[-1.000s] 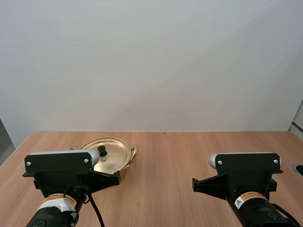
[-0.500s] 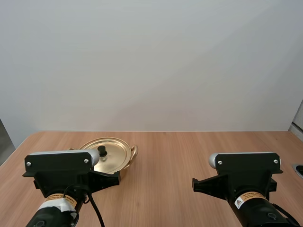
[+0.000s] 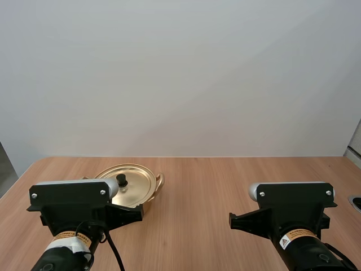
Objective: Open the pot, put the car inside, and close it
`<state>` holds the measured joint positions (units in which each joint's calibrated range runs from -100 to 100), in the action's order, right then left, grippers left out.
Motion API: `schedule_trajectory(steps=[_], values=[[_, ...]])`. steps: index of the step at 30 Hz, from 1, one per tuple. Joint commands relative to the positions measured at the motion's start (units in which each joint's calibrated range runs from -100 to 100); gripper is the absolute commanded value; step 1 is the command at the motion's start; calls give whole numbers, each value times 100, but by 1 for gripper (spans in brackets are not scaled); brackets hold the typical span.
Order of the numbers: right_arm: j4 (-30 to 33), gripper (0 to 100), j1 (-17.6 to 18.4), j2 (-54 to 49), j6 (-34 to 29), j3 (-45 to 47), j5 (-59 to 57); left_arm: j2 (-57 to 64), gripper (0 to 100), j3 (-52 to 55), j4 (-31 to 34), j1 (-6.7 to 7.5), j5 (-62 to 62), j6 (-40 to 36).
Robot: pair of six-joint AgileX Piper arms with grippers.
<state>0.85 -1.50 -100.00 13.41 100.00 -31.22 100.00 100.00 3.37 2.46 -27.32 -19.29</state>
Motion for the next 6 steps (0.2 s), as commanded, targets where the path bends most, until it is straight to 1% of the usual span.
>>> schedule_trajectory(steps=[1,6], values=[[-3,0,0,0,-1,0,-6,0,0,0,-1,-2,-6,0],[-3,0,0,0,-1,0,-6,0,0,0,-1,-2,-6,0]])
